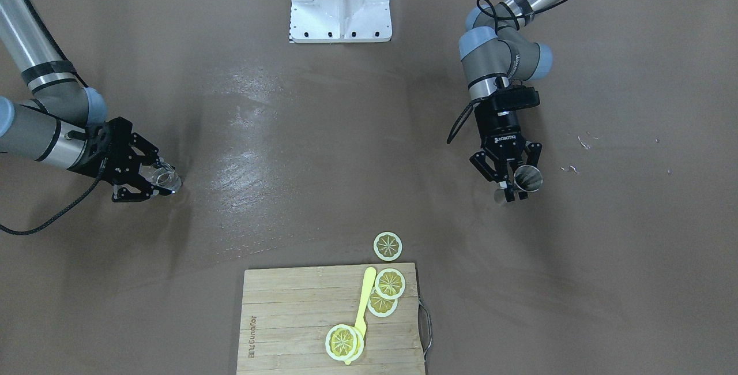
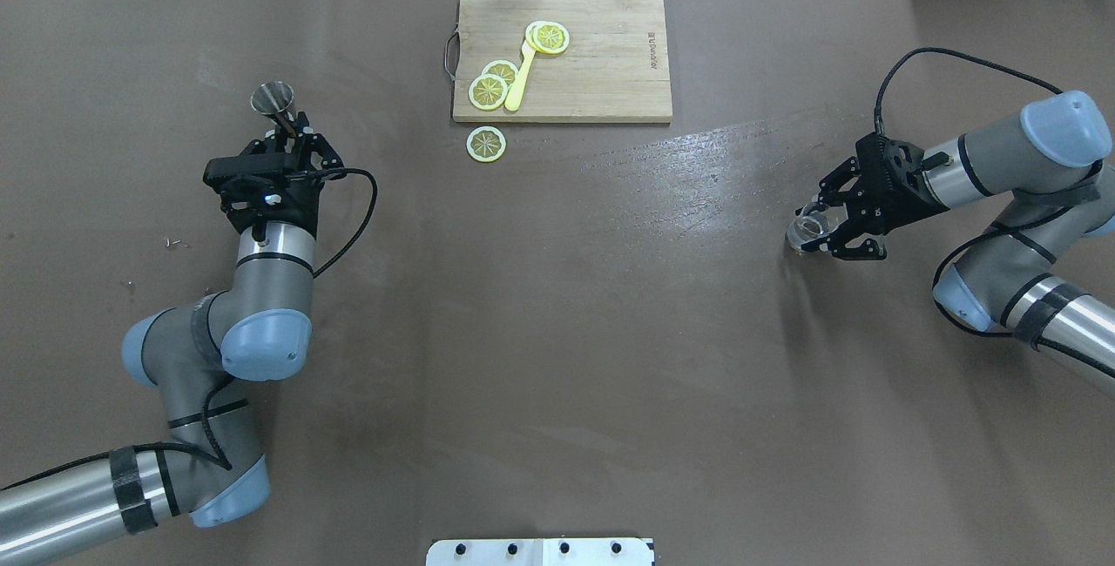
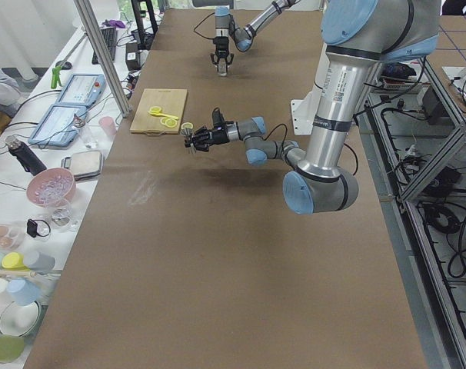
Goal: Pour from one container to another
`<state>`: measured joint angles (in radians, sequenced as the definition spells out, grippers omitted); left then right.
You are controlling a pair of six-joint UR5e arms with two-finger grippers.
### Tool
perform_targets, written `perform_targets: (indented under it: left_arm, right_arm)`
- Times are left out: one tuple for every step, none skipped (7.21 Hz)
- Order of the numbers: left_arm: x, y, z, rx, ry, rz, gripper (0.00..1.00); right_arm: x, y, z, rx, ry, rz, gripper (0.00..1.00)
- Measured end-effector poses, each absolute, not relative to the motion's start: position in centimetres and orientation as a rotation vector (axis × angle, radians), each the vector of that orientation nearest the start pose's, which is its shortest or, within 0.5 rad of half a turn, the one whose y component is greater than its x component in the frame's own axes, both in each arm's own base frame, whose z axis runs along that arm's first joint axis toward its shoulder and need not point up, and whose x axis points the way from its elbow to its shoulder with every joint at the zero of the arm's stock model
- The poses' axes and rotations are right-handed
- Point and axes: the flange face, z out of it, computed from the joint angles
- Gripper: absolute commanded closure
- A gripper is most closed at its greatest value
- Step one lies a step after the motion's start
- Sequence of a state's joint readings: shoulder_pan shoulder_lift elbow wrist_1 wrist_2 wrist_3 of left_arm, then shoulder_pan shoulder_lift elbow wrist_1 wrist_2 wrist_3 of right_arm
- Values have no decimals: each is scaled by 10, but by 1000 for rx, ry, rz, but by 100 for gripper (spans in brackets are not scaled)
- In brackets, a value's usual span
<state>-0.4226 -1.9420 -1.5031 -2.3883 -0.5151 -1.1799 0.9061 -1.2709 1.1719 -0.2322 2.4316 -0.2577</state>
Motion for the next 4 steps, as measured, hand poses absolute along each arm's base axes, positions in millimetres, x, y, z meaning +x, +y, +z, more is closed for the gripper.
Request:
perform_targets:
  left_arm:
    - [480,-455,343,1278,586,-596,100]
    - [490,-455,321,1274,615,-567,100]
    - [499,-455,307,1256,642,-520,100]
    - [505,-454,295,1247,656,-469,100]
  right_arm:
    - [-322,-523,530,1067,-1029,-1276,100]
    - [-313,-530,525,1066,-1023,-1263,100]
    - [-303,-536,517,1053,-1024,-1251,100]
    - [-293,-541,505,1042,-1024,-1238,100]
